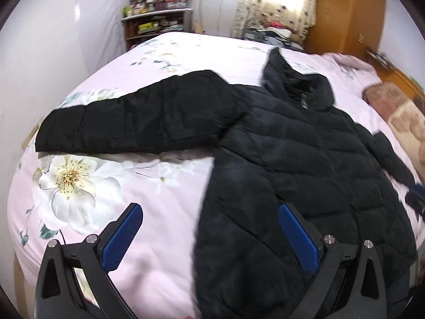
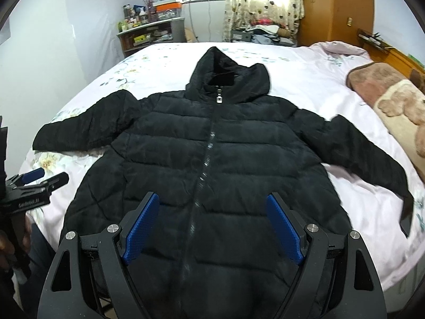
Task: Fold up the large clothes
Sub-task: 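Grasp the black sleeve cuff with the left gripper and lift it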
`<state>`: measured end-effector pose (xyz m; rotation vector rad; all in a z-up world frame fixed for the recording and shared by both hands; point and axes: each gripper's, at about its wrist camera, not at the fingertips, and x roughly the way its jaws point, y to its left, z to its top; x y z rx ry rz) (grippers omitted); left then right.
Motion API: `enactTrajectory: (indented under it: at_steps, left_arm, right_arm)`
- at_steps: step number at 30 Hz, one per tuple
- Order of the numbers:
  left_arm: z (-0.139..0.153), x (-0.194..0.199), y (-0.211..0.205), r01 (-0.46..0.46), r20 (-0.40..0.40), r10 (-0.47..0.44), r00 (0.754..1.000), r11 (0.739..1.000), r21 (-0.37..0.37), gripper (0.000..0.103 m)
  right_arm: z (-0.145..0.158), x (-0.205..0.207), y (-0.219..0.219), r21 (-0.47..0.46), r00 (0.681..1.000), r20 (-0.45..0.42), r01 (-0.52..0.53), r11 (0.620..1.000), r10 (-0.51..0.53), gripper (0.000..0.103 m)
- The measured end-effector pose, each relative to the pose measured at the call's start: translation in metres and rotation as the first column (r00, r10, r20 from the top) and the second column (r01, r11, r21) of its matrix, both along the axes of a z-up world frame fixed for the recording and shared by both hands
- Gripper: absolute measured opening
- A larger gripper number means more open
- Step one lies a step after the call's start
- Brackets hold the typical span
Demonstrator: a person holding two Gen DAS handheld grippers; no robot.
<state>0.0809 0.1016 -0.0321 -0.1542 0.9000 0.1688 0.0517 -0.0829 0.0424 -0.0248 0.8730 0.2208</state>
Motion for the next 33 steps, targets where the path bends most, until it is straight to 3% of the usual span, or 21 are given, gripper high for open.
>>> enactTrajectory:
  at_steps: [7,12,19,23,28,31,33]
  left_arm:
    - [-0.022,0.03,0.052,-0.109,-0.015,0.109,0.994,0.994,0.023,0.1]
    - [-0.041,0.046,0.103,-0.192,-0.035,0.19,0.981,0.98,-0.056,0.1]
    - [-0.059,0.054,0.171,-0.383,-0.014,0.383,0.924,0.921,-0.075,0.096]
    - [-0.069,0.056,0.201,-0.447,-0.01,0.449,0.893,0.887,-0.114,0.09]
    - [-0.074,0.062,0.217,-0.48,0.022,0.487,0.873,0.868,-0.126,0.089]
    - [-0.076,0.07,0.218,-0.481,0.033,0.486,0.874,0.872,-0.089,0.08]
    - [-0.075,0.073,0.219,-0.473,0.036,0.477,0.878,0.877,-0.082,0.06]
  right_arm:
    - [-0.014,0.042,0.028,-0.041,0.999,-0.01,-0.053,0.998,0.052,0.082]
    - [-0.026,0.066,0.044,-0.062,0.997,-0.018,-0.077,0.995,0.076,0.082]
    - [-0.043,0.093,0.052,-0.073,0.996,-0.046,-0.082,0.994,0.079,0.082]
    - [-0.052,0.102,0.049,-0.081,0.996,-0.058,-0.07,0.994,0.065,0.082]
    - [-0.062,0.113,0.041,-0.091,0.997,-0.074,-0.043,0.995,0.037,0.082]
    - [-0.067,0.119,0.034,-0.098,0.996,-0.084,-0.025,0.995,0.016,0.082]
    - [-0.07,0.121,0.03,-0.103,0.996,-0.089,-0.009,0.995,0.0,0.082]
